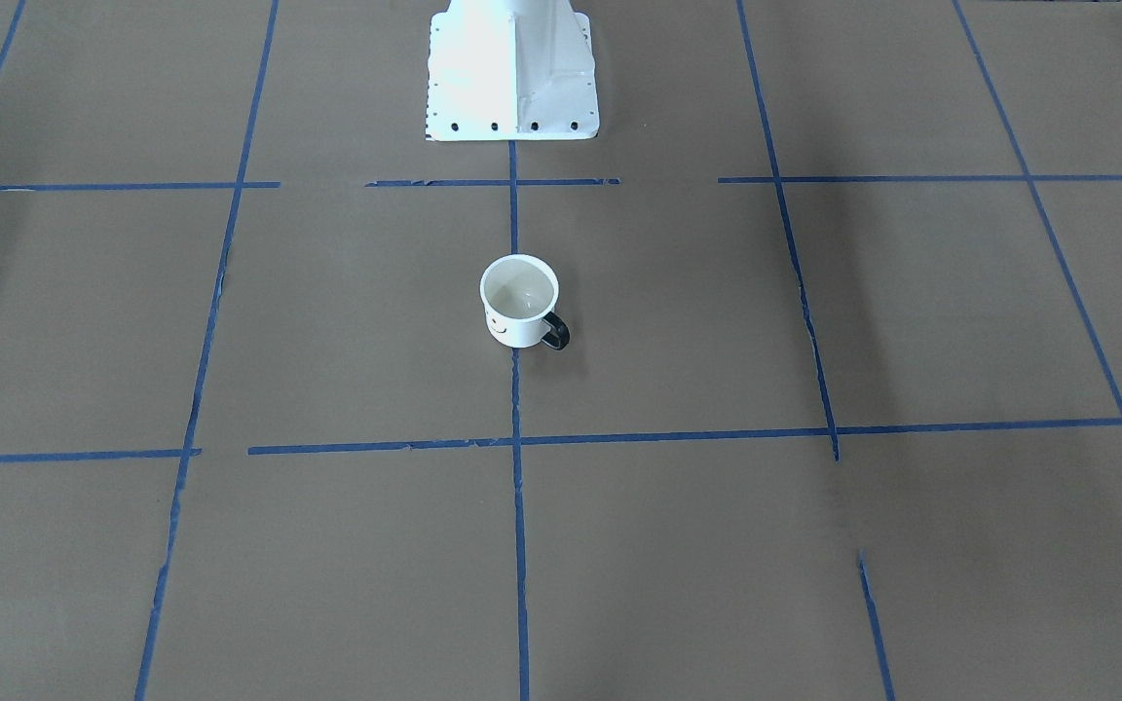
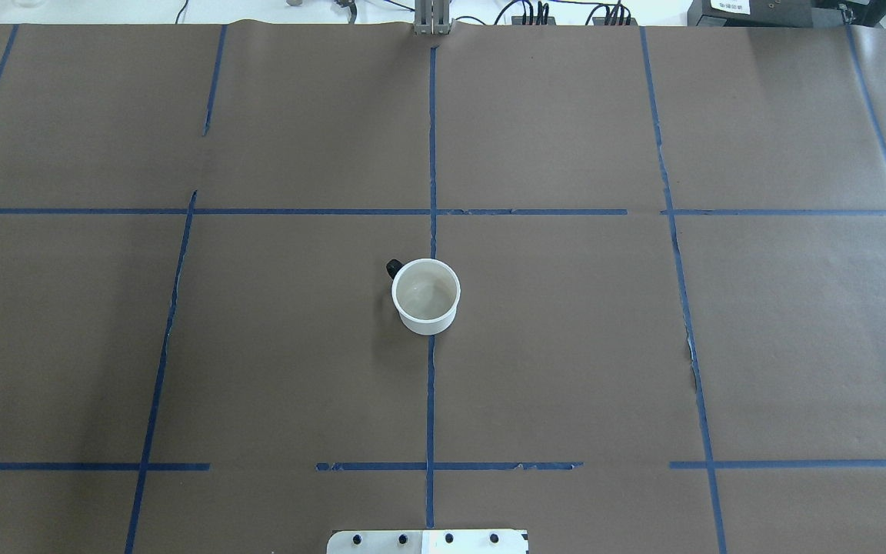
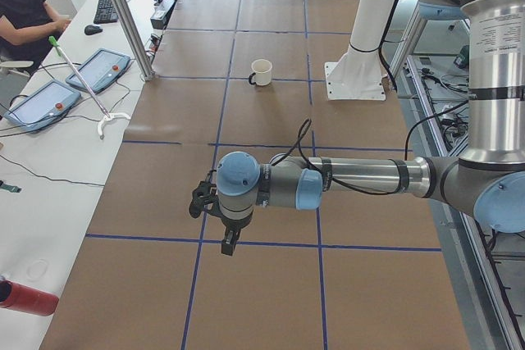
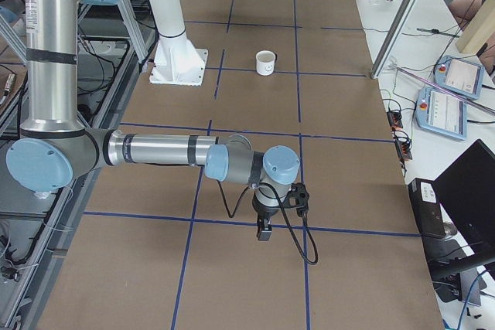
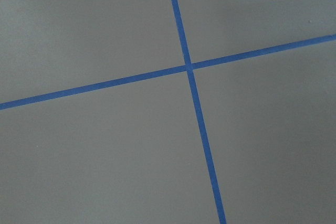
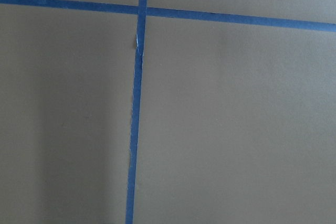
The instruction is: Flip mug
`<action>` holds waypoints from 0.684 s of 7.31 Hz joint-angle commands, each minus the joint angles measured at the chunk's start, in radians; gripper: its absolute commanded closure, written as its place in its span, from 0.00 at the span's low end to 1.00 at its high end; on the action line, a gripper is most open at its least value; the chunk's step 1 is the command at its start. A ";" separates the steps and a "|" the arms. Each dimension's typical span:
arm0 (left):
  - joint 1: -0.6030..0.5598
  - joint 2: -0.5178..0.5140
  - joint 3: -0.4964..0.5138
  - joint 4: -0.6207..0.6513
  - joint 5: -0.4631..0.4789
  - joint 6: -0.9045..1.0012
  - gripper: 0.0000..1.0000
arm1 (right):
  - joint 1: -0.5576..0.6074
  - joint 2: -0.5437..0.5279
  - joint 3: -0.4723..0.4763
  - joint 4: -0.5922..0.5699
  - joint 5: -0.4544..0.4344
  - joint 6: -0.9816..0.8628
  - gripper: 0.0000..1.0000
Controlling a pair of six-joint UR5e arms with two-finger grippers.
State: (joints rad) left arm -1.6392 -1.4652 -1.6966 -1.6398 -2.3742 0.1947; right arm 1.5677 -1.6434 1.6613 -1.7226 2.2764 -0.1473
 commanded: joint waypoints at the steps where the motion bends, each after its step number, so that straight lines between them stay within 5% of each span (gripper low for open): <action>1: -0.002 0.003 -0.006 0.001 0.000 0.000 0.00 | 0.000 0.001 0.000 0.000 0.000 0.000 0.00; 5: -0.004 0.003 -0.011 0.002 0.000 0.000 0.00 | 0.000 -0.001 0.000 0.000 0.000 0.000 0.00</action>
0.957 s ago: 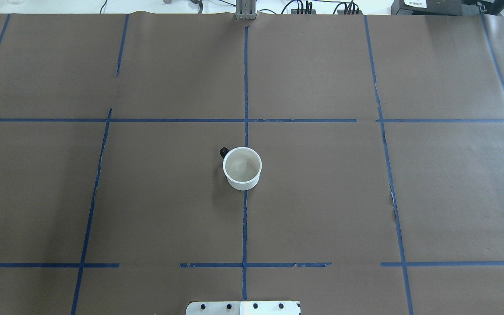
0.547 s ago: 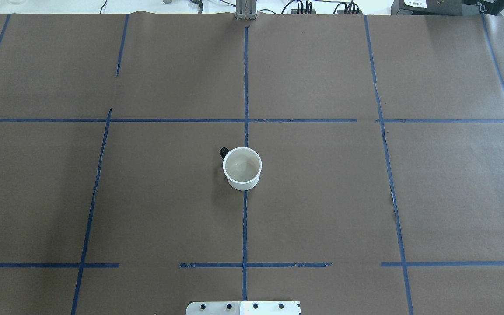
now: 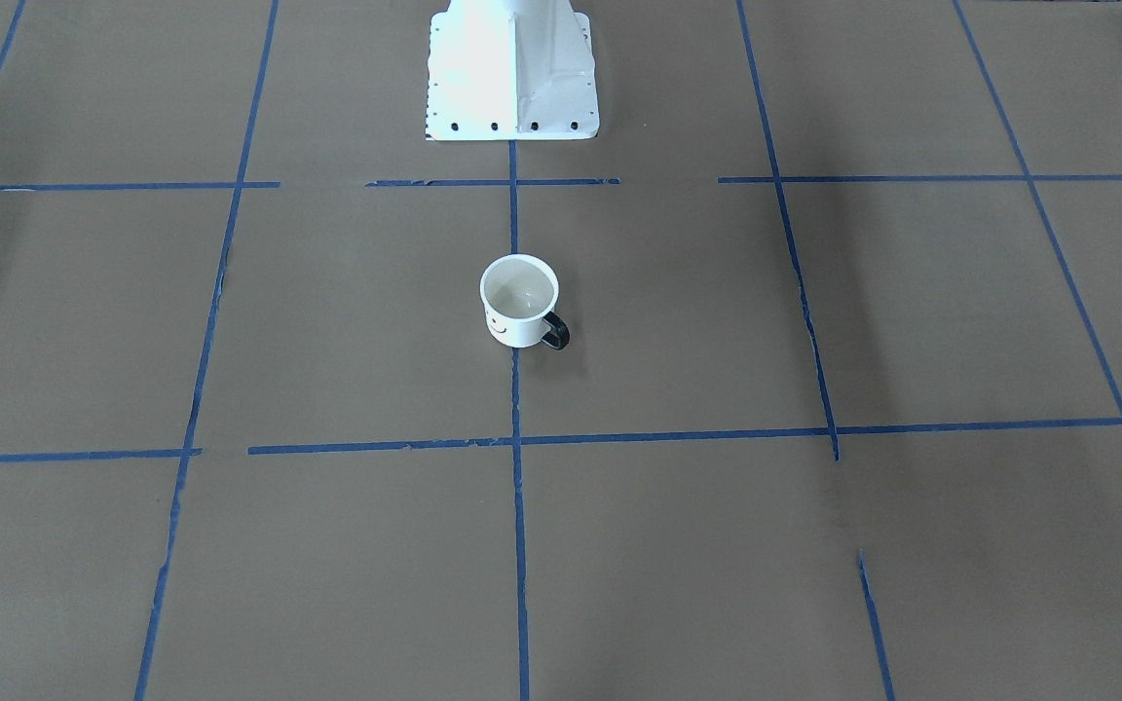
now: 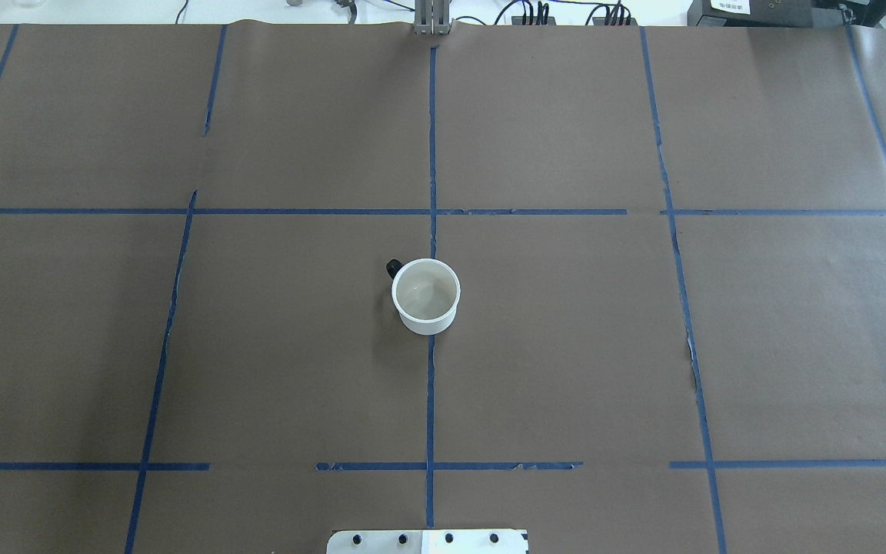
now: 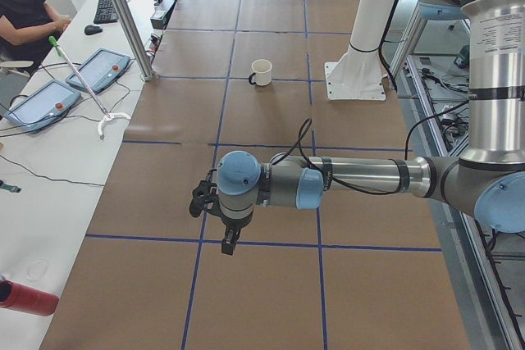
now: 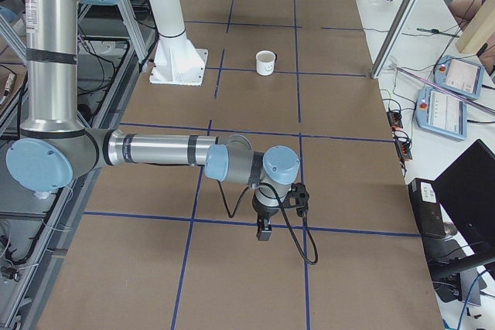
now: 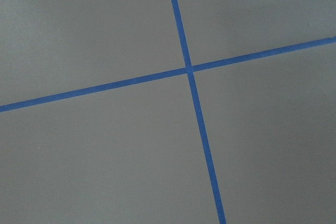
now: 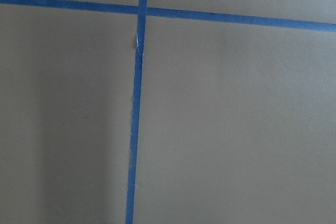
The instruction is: Flip mug
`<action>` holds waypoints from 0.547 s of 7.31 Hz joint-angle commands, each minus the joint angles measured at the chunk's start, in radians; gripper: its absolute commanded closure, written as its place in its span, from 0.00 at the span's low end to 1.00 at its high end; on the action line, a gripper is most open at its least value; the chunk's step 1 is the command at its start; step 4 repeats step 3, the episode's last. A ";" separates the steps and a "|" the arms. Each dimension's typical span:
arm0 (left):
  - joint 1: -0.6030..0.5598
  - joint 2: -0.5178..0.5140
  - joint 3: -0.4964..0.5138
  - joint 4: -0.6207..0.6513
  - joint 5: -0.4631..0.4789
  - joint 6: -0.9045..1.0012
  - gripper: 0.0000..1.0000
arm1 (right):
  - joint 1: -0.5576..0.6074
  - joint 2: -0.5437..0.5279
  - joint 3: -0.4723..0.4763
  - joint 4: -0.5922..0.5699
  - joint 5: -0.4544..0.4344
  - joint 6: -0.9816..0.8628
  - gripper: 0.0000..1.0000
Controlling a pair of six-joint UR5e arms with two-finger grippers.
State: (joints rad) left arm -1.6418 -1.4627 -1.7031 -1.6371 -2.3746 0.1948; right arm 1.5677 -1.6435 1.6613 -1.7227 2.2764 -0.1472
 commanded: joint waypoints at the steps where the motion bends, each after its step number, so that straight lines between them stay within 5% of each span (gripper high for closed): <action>1: -0.001 -0.002 -0.006 -0.001 0.000 0.000 0.00 | 0.000 0.001 0.000 0.000 0.000 0.000 0.00; 4: -0.004 -0.002 -0.006 0.000 0.000 0.000 0.00 | 0.000 0.001 0.000 0.000 0.000 0.000 0.00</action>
